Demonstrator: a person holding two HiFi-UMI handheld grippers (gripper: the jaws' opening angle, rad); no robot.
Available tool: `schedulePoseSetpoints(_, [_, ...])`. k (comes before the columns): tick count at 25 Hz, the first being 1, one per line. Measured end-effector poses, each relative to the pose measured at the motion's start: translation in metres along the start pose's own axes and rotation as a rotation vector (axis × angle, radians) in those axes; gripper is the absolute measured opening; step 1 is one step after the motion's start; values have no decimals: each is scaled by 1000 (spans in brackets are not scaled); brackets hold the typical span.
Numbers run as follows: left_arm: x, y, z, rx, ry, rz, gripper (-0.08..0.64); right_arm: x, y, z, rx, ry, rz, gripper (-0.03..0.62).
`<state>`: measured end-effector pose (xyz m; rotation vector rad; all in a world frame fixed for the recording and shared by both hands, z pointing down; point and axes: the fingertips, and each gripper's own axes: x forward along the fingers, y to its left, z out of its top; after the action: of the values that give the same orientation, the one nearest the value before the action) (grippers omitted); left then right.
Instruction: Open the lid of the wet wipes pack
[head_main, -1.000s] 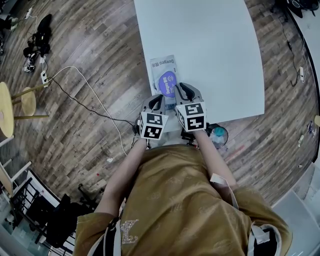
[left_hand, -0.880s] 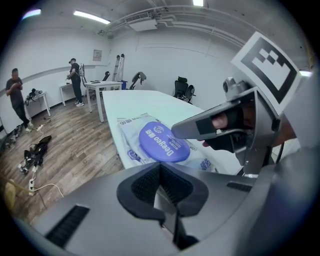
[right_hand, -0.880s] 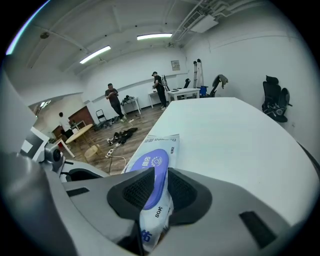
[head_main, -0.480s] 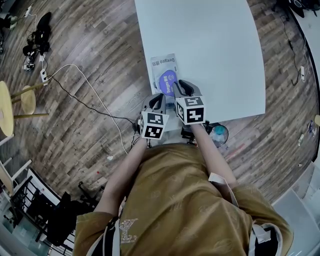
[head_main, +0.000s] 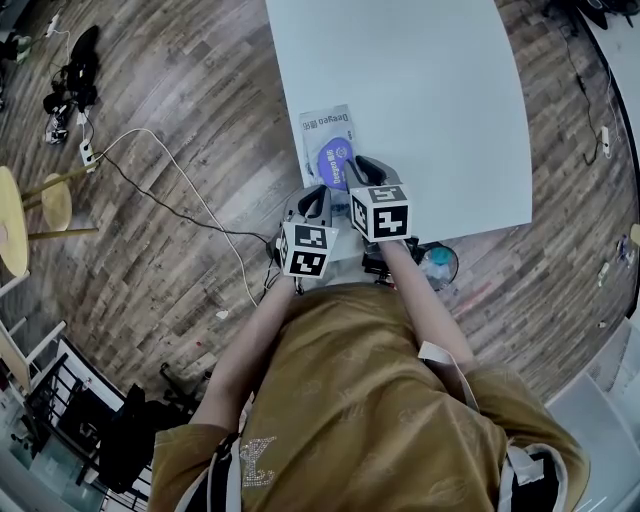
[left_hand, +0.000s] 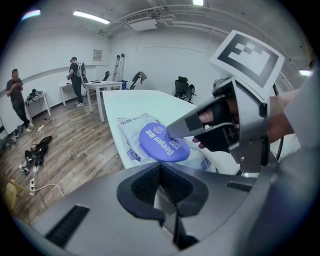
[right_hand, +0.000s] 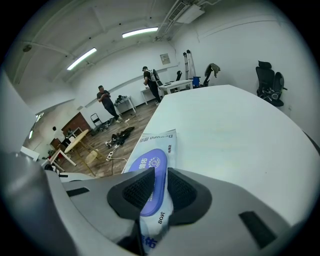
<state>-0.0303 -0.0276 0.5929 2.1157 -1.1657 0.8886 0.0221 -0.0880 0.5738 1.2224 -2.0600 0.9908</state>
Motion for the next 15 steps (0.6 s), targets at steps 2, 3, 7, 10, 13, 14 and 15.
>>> schedulePoseSetpoints(2, [0, -2, 0, 1, 0, -1, 5, -1, -1, 0, 2, 1, -1, 66])
schedulePoseSetpoints(3, [0, -2, 1, 2, -1, -2, 5, -1, -1, 0, 1, 1, -1, 66])
schedulePoseSetpoints(7, [-1, -4, 2, 7, -3, -6, 5, -3, -2, 0, 3, 3, -3, 66])
schedulePoseSetpoints(10, [0, -5, 2, 8, -3, -5, 5, -2, -3, -1, 7, 3, -3, 66])
schedulePoseSetpoints(13, [1, -5, 1, 7, -4, -4, 5, -2, -3, -2, 29, 7, -3, 64])
schedulePoseSetpoints(14, [1, -4, 1, 7, -4, -4, 5, -1, -4, -2, 44, 10, -1, 65])
schedulePoseSetpoints(15, [1, -4, 1, 6, -4, -5, 5, 0, -4, -2, 61, 15, 2, 64])
